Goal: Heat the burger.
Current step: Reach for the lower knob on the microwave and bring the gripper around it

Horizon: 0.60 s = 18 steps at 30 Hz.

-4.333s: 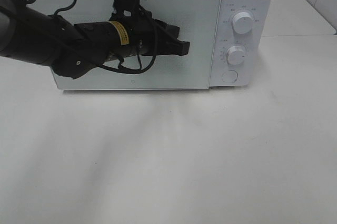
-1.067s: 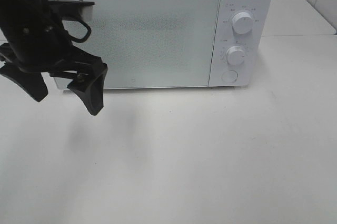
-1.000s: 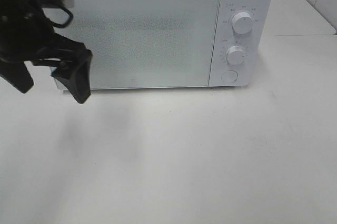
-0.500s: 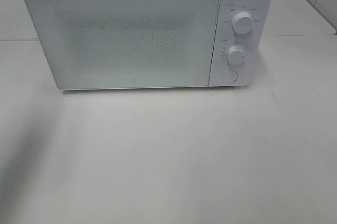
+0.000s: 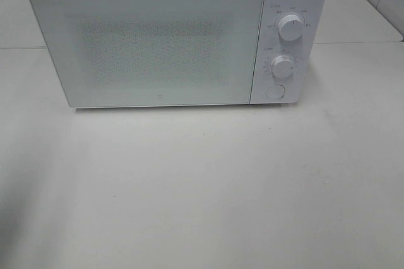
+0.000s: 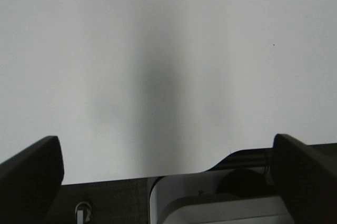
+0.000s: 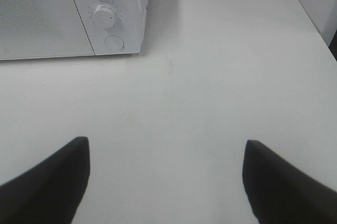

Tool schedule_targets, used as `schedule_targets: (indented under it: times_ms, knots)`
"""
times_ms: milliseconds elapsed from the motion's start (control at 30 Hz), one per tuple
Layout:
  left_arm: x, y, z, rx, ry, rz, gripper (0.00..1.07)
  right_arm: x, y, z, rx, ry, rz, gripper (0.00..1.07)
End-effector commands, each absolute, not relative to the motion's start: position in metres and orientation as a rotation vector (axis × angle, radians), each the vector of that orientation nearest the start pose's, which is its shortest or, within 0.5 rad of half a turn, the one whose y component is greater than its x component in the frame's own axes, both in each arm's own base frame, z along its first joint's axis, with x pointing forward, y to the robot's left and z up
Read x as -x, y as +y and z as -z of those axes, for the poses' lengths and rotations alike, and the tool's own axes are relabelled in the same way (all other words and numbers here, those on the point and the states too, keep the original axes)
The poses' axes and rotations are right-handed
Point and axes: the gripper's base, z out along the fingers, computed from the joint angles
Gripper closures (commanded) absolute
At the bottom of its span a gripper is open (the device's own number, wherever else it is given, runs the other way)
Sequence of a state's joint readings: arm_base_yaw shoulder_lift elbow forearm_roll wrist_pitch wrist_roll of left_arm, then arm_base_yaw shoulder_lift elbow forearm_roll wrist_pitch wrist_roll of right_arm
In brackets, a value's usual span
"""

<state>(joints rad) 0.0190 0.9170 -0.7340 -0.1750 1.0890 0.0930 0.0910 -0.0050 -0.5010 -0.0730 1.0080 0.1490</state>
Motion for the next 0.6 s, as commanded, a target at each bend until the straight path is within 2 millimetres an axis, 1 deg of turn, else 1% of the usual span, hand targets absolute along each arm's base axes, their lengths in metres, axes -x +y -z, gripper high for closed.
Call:
schedule_targets:
  times_ms: [33, 67, 100, 133, 167, 200, 233, 267, 300, 333, 367, 433, 467, 500, 567, 600]
  knots:
    - [-0.119, -0.011, -0.279, -0.035, 2.639, 0.181, 0.06, 0.007, -0.006, -0.282, -0.063, 1.950, -0.064, 0.32]
    - [-0.119, -0.011, -0.279, -0.035, 2.639, 0.181, 0.06, 0.007, -0.006, -0.282, -0.063, 1.950, -0.064, 0.32]
    - [-0.113, -0.011, -0.278, -0.038, 2.616, 0.174, 0.06, 0.007, -0.006, -0.282, -0.063, 1.950, -0.064, 0.32]
    - [-0.102, -0.011, -0.272, -0.037, 2.583, 0.170, 0.06, 0.007, -0.006, -0.282, -0.063, 1.950, -0.064, 0.32]
    - [-0.102, -0.011, -0.272, -0.037, 2.583, 0.170, 0.06, 0.007, -0.006, -0.282, -0.063, 1.950, -0.064, 0.32]
    - [-0.096, -0.011, -0.271, -0.039, 2.563, 0.168, 0.06, 0.007, -0.006, -0.282, -0.063, 1.950, -0.064, 0.32]
    - [-0.086, -0.010, -0.266, -0.043, 2.535, 0.156, 0.06, 0.007, -0.006, -0.282, -0.063, 1.950, -0.064, 0.32]
    - [-0.086, -0.010, -0.266, -0.043, 2.535, 0.156, 0.06, 0.007, -0.006, -0.282, -0.063, 1.950, -0.064, 0.32]
    - [-0.077, -0.010, -0.265, -0.043, 2.513, 0.153, 0.06, 0.007, -0.006, -0.282, -0.063, 1.950, -0.064, 0.32]
    - [-0.073, -0.010, -0.266, -0.046, 2.492, 0.149, 0.06, 0.007, -0.006, -0.282, -0.063, 1.950, -0.064, 0.32]
    - [-0.073, -0.010, -0.266, -0.046, 2.492, 0.149, 0.06, 0.007, -0.006, -0.282, -0.063, 1.950, -0.064, 0.32]
    - [-0.060, -0.009, -0.268, -0.058, 2.434, 0.118, 0.06, 0.007, -0.006, -0.282, -0.063, 1.950, -0.064, 0.32]
    - [-0.060, -0.009, -0.268, -0.058, 2.434, 0.118, 0.06, 0.007, -0.006, -0.282, -0.063, 1.950, -0.064, 0.32]
    - [-0.052, -0.009, -0.270, -0.052, 2.380, 0.110, 0.06, 0.007, -0.006, -0.282, -0.063, 1.950, -0.064, 0.32]
    - [-0.048, -0.009, -0.271, -0.054, 2.358, 0.108, 0.06, 0.007, -0.006, -0.282, -0.063, 1.950, -0.064, 0.32]
    - [-0.041, -0.009, -0.273, -0.056, 2.309, 0.105, 0.06, 0.007, -0.006, -0.282, -0.063, 1.950, -0.064, 0.32]
